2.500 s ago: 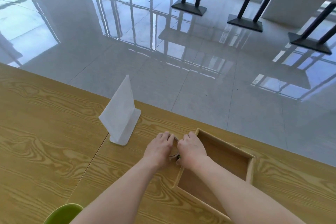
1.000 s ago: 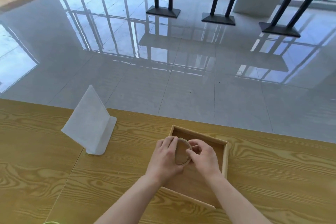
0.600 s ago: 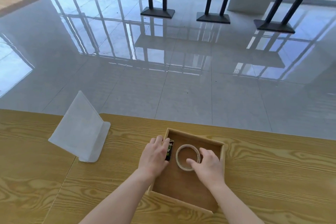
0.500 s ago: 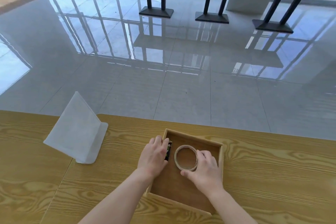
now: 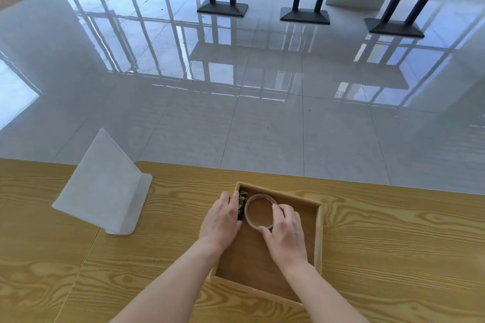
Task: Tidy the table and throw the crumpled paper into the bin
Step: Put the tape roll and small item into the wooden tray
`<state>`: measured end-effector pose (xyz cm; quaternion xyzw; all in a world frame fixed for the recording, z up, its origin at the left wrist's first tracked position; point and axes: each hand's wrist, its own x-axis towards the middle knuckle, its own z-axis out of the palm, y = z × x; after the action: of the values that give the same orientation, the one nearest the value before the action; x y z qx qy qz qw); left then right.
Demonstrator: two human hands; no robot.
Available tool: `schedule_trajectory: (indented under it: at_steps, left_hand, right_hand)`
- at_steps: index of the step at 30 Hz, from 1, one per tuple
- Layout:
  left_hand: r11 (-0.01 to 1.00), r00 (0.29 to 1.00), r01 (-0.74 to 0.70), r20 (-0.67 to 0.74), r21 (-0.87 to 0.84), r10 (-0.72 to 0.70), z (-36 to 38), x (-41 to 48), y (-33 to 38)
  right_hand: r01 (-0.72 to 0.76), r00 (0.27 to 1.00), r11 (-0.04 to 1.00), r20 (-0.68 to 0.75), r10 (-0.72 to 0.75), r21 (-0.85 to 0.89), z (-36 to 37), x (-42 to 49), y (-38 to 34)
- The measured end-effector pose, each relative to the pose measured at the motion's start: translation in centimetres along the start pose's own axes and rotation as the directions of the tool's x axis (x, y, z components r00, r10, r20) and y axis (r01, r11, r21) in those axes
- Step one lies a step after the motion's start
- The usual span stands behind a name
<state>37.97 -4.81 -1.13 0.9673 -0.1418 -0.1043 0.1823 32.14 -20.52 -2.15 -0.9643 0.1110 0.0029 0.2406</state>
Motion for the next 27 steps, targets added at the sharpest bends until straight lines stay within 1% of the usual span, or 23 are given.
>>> schedule_trajectory:
  at_steps: [4, 7, 13, 17, 21, 24, 27]
  left_hand:
    - [1.000, 1.000, 0.007, -0.008, -0.019, -0.007, 0.2, 0.0, -0.2]
    - [0.998, 1.000, 0.024, -0.007, -0.065, -0.024, 0.1, -0.2, -0.4]
    - [0.976, 0.993, 0.114, -0.003, -0.184, -0.117, 0.3, -1.7, -0.7]
    - [0.960, 0.984, 0.172, 0.003, -0.223, -0.176, 0.6, -3.2, -0.9]
    - [0.948, 0.978, 0.202, -0.005, -0.246, -0.210, 0.7, -4.9, -1.1]
    - [0.942, 0.975, 0.215, -0.006, -0.258, -0.223, 0.9, -6.0, -1.0]
    - [0.939, 0.971, 0.228, -0.012, -0.258, -0.239, 1.1, -6.9, -1.0]
  right_hand:
    - [-0.007, 1.000, 1.000, -0.006, 0.008, 0.017, 0.3, 0.1, -0.3]
    - [-0.003, 1.000, 0.999, 0.007, 0.002, 0.034, 0.1, 0.2, -0.3]
    - [-0.039, 0.999, 0.994, 0.012, 0.038, 0.103, -1.2, 0.0, 0.4]
    - [-0.052, 0.999, 0.995, 0.017, 0.051, 0.085, -2.8, -1.0, 1.4]
    - [-0.050, 0.997, 0.998, -0.051, 0.053, 0.049, -4.6, -2.8, 3.3]
    - [-0.090, 0.993, 0.996, -0.080, 0.092, 0.018, -5.3, -4.3, 4.6]
    - [-0.172, 0.982, 0.985, -0.079, 0.173, 0.017, -5.7, -5.4, 5.4]
